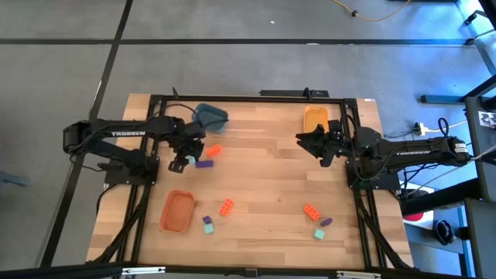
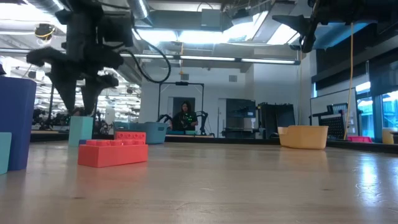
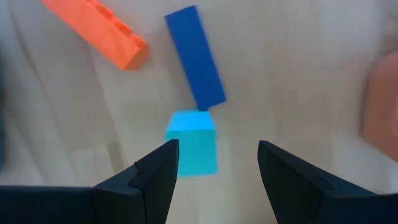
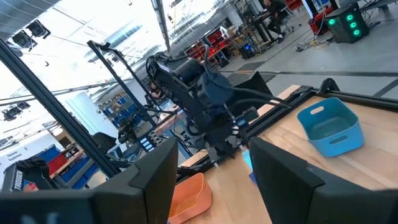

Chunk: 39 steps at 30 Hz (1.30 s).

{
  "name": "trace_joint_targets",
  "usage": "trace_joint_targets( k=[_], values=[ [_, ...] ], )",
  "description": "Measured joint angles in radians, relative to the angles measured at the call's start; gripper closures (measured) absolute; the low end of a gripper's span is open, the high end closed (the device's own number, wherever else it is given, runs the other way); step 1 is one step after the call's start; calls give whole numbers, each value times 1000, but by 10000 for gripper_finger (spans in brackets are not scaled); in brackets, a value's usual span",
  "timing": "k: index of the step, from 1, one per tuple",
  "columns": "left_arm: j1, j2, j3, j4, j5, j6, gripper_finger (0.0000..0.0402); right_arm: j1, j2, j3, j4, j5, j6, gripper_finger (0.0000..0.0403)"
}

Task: Sort & place blocks by color
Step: Put the top light blue block into the orange bin

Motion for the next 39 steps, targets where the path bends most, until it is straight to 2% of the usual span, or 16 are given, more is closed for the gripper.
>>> trace_joint_targets(
  k=[4, 12, 18, 28, 31, 36, 39],
  values=[
    [0, 0, -36, 36, -47, 1, 189, 0, 0, 0, 0, 0, 0, 200],
    [0, 0, -105, 85, -42, -17, 189, 0, 0, 0, 0, 0, 0, 200],
    [0, 0, -108, 154, -40, -63, 193, 0, 0, 0, 0, 0, 0, 200],
    [0, 0, -108, 131, -65, -133, 196, 0, 0, 0, 0, 0, 0, 200],
    [0, 0, -108, 130, -75, -140, 215, 0, 0, 0, -1, 0, 0, 200],
    [-1, -1, -107, 132, -95, -151, 278, 0, 0, 0, 0, 0, 0, 200],
    [0, 0, -85, 122, -111, -168, 279, 0, 0, 0, 0, 0, 0, 200]
  ],
)
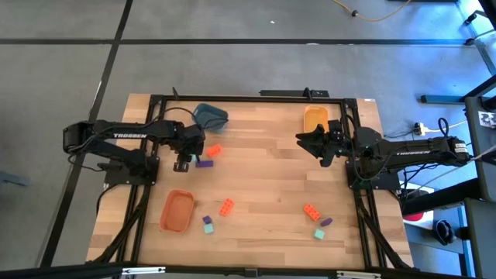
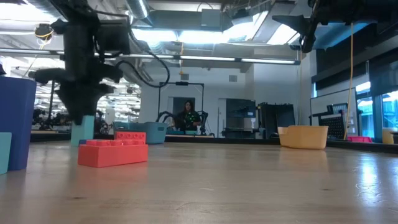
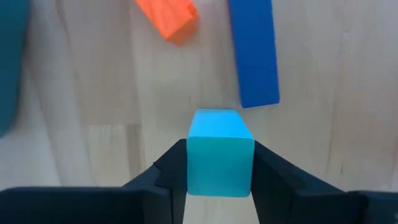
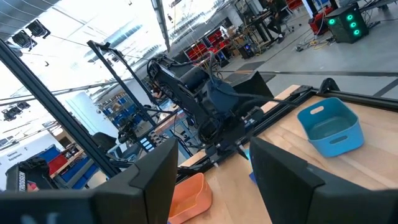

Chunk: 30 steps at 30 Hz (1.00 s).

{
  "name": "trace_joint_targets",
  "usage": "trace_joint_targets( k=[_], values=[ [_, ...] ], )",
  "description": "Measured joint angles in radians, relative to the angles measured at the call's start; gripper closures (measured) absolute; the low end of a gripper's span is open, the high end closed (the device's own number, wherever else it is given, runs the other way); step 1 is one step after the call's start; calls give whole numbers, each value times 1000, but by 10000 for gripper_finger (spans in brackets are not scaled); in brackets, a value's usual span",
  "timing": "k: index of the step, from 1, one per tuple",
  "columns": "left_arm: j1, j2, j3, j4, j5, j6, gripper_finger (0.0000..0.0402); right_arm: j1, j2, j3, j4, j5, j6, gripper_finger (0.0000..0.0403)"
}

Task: Sort & place blocks by color
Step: Put the top light blue block into the orange bin

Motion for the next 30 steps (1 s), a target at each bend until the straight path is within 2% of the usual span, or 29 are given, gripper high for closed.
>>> trace_joint_targets(
  k=[4, 7, 9, 11, 13, 17, 22, 26, 30],
  values=[
    [10, -6, 109, -59, -15, -25, 279, 0, 0, 0, 0, 0, -1, 200],
    [32, -43, 249, -125, -21, -47, 279, 0, 0, 0, 0, 0, -21, 200],
    [42, -87, 341, -130, -16, -116, 279, 0, 0, 0, 0, 0, -25, 200],
    [38, -150, 414, -86, -3, -202, 279, 0, 0, 0, 1, -1, -25, 200],
    [16, -226, 441, 24, 6, -307, 279, 0, -1, 0, 6, -15, -33, 200],
    [-92, -371, 392, 300, -18, -471, 279, 0, -1, 0, 28, -69, -106, 200],
    [-250, -468, 221, 600, -182, -569, 279, 1, -1, 0, 68, -150, -275, 200],
    [-320, -472, 110, 751, -269, -604, 279, 1, -1, 0, 86, -152, -340, 200],
    [-325, -476, 97, 825, -284, -613, 279, 1, -1, 0, 92, -151, -345, 200]
  ],
)
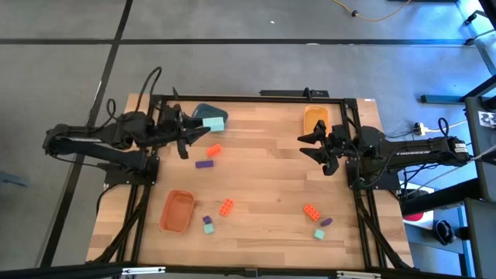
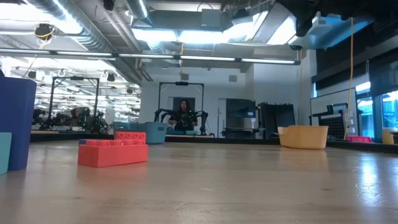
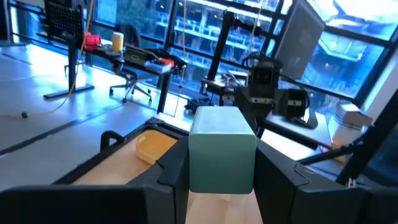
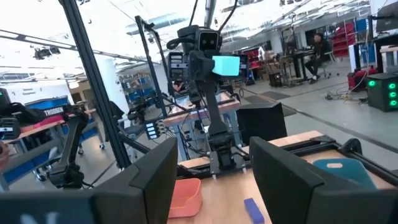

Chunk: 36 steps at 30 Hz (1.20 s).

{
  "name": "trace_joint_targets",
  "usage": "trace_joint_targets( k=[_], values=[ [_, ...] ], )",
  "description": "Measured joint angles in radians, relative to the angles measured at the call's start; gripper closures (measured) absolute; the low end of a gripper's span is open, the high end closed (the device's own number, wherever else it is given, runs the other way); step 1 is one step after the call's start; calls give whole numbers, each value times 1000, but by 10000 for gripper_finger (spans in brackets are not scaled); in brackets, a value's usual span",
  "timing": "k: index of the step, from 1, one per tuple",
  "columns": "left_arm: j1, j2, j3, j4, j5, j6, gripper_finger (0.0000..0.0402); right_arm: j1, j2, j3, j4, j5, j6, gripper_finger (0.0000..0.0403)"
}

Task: Sort & place blocks by color
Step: Put the top light blue block into the orange bin

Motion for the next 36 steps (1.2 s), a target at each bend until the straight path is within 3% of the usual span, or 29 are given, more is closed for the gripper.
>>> trace_joint_targets(
  k=[8, 14, 18, 22, 29, 36],
  values=[
    [-1, -1, 11, -96, 24, -13, 279, 0, 0, 0, 0, 0, 8, 200],
    [-113, 95, 243, -660, 148, -147, 279, 0, 0, 0, 6, 1, 39, 200],
    [-292, 249, 373, -996, 197, -263, 279, 0, 0, 0, 6, 1, 39, 200],
    [-489, 397, 401, -1163, 218, -359, 279, 0, 0, 0, 7, 1, 39, 200],
    [-700, 631, 398, -1217, 197, -375, 279, 0, 0, 0, 6, 1, 39, 200],
    [-734, 681, 238, -1069, 202, -343, 279, 0, 0, 0, 5, 1, 38, 200]
  ],
)
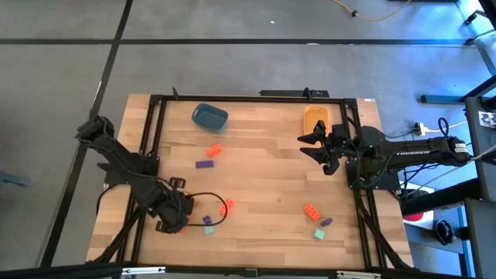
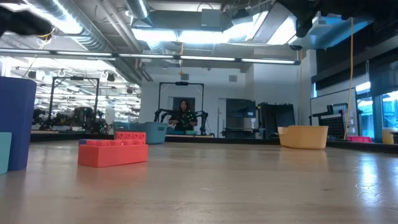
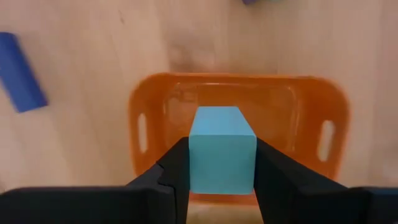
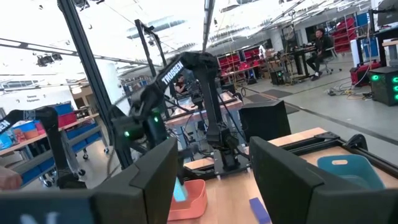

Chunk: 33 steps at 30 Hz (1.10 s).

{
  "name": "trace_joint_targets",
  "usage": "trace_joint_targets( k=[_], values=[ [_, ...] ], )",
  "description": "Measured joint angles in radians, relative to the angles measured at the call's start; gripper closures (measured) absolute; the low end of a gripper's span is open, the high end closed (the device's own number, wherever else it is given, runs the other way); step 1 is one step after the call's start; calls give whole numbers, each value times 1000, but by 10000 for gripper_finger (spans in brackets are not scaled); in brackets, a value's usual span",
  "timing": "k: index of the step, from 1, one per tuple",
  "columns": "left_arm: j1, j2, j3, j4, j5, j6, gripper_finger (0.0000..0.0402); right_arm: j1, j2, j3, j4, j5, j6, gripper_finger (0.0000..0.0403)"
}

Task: Sort & place blocks by color
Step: Put the top light blue block into the orange bin

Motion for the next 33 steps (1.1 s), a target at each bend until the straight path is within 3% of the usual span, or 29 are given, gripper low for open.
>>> trace_joint_targets(
  k=[8, 19, 26, 33],
  values=[
    [10, -4, -132, 71, 34, 84, 279, 0, 0, 0, -7, 0, 0, 200],
    [20, -5, -162, 95, 49, 96, 278, 0, 0, 0, -8, 2, 0, 200],
    [21, -5, -162, 98, 26, 66, 217, 0, 0, 0, -8, 2, 0, 200],
    [33, -7, -142, 90, 66, 46, 200, 0, 0, 0, -8, 1, 0, 200]
  ],
)
